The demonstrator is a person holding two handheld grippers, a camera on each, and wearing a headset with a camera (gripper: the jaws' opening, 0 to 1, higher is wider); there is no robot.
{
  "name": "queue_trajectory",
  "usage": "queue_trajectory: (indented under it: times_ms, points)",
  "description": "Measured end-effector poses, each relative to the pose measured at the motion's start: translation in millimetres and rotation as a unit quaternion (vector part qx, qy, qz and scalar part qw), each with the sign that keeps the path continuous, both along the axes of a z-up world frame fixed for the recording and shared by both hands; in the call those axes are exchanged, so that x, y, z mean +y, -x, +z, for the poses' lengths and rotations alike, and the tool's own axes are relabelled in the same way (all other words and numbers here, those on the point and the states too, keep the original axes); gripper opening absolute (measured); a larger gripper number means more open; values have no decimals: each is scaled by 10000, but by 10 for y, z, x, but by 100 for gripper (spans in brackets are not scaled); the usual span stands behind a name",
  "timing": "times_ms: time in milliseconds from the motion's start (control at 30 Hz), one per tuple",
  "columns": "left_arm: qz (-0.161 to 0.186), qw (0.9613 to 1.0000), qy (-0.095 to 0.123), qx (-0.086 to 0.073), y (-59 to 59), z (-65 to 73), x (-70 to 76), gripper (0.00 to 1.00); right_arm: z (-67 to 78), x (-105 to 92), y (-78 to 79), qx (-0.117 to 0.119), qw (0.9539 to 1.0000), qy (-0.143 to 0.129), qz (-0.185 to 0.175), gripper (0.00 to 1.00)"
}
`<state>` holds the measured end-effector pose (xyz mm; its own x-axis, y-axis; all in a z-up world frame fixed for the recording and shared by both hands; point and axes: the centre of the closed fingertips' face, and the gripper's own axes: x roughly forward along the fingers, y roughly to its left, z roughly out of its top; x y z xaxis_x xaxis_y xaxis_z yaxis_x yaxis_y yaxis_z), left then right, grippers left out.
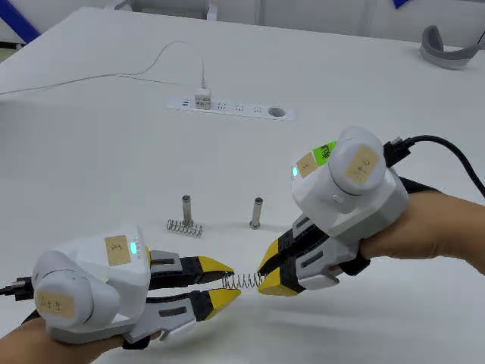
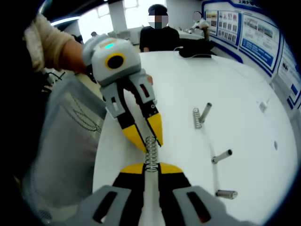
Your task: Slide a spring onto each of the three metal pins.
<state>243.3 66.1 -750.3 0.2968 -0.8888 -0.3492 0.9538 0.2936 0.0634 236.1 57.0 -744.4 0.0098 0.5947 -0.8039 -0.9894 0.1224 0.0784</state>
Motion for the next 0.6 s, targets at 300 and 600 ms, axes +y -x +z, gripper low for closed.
queue_trajectory:
  times_ms: [300, 600]
  points:
    - [36, 10000, -21, 46, -2, -26, 16, 12, 132, 93, -30, -103, 9997, -231, 6, 12]
    - [35, 10000, -6, 76, 12, -26, 2, 11, 234, 184, -47, -209, 9989, -425, 35, 12]
